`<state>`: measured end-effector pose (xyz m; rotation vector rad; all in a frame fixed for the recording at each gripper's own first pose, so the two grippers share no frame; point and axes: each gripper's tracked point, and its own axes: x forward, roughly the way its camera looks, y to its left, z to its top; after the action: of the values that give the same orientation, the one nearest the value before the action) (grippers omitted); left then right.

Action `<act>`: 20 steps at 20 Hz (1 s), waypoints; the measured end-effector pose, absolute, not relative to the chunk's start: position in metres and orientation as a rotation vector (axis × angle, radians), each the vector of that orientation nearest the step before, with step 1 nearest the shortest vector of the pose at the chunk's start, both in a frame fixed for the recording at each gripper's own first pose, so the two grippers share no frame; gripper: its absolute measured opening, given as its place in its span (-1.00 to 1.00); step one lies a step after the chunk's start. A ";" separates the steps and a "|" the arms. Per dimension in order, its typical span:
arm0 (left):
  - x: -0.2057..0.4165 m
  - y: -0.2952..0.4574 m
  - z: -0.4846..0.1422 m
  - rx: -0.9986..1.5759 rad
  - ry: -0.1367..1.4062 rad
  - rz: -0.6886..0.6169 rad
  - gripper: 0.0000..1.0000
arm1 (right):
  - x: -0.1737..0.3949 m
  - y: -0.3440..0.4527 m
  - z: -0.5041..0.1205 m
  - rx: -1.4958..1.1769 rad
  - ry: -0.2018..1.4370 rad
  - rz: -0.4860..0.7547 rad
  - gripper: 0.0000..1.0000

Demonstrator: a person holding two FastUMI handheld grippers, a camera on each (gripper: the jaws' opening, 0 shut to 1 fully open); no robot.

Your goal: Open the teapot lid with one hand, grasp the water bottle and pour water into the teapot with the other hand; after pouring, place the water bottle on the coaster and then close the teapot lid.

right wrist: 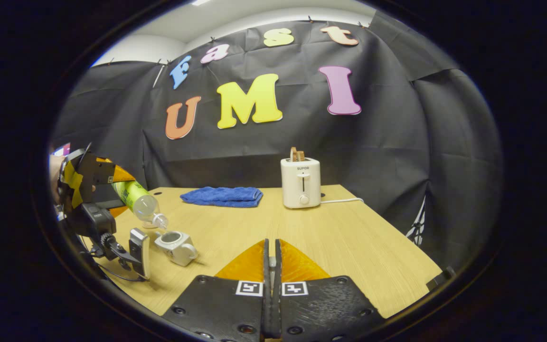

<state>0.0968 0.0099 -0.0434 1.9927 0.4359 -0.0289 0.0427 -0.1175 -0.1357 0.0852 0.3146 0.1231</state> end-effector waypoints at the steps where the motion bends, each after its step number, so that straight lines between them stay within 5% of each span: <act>1: 0.097 0.009 -0.044 2.000 0.433 -0.031 0.49 | 0.042 -0.117 -0.136 0.084 0.315 0.124 -1.00; 20: 0.101 0.000 -0.027 2.099 0.381 0.001 0.48 | 0.043 -0.120 -0.135 0.076 0.308 0.122 -1.00</act>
<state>0.1015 0.0004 -0.0273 2.0992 0.3806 0.0008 0.0430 -0.1200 -0.1346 0.0762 0.3083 0.1217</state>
